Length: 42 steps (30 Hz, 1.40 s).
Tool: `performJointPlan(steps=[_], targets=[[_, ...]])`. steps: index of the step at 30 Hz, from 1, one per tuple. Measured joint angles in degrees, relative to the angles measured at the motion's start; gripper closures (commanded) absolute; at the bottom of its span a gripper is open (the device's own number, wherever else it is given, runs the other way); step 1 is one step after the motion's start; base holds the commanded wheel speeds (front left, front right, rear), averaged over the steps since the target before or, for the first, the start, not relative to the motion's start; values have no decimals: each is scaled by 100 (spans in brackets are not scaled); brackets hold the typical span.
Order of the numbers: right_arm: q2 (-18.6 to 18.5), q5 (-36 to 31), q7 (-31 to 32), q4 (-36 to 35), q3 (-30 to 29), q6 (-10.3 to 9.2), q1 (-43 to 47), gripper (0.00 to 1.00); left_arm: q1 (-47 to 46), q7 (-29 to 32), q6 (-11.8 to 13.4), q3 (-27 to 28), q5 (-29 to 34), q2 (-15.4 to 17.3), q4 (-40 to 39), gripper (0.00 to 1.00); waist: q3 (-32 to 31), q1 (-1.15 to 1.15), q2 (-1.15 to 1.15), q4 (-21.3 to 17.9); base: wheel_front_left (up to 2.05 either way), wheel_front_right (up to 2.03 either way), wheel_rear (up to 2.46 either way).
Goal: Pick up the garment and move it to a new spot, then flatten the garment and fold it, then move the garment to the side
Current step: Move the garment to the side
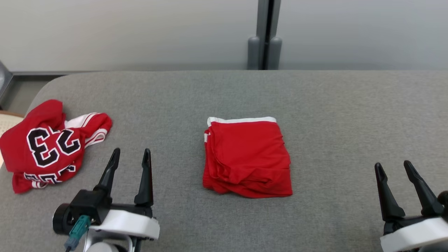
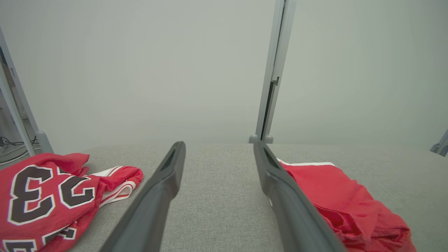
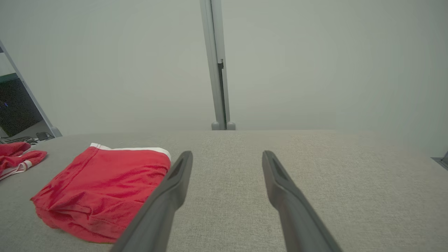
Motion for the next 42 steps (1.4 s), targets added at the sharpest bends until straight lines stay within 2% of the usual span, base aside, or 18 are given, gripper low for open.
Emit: performJointPlan(steps=[6, 12, 17, 18, 19, 20, 24, 31, 42], targets=[[-208, 125, 26, 544, 286, 0, -769, 0, -722, -212, -125, -174, -1, -309, 164, 0, 578, 0, 0, 504, 0, 0, 0], [-374, 312, 83, 1483, 820, 0, -1681, 0, -1304, -348, -202, -313, -31, -533, 392, 0, 1305, 0, 0, 1146, 0, 0, 0], [-379, 466, 196, 1986, 1059, -1, -1923, 0, -1468, -359, -221, -308, -37, -613, 366, 0, 1682, 0, 0, 1484, 0, 0, 0], [-419, 524, 264, 2002, 1157, -13, -1968, 26, -1470, -359, -221, -294, -23, -613, 343, 0, 1736, 0, 0, 1520, 0, 0, 0], [-472, 583, 279, 2003, 1249, -13, -2023, 60, -1479, -359, -222, -289, -7, -625, 318, 0, 1784, 0, 0, 1545, 0, 0, 0], [-490, 646, 315, 1993, 1326, -16, -2068, 100, -1483, -359, -222, -277, 15, -624, 296, 0, 1820, 0, 0, 1555, 0, 0, 0], [-521, 878, 408, 1975, 1641, -9, -2165, 100, -1529, -361, -235, -214, 114, -635, 205, 0, 1836, 0, 0, 1435, 0, 0, 0], [-478, 983, 200, 2068, 1862, 10, -2329, 100, -1580, -369, -243, -107, 405, -633, 44, 0, 1849, 0, 0, 922, 0, 0, 0], [-793, 1306, -387, 2625, 2121, 10, -2394, 100, -1636, -201, -366, -208, 748, -275, -256, 0, 1874, 0, 0, -723, 0, 0, 0]])
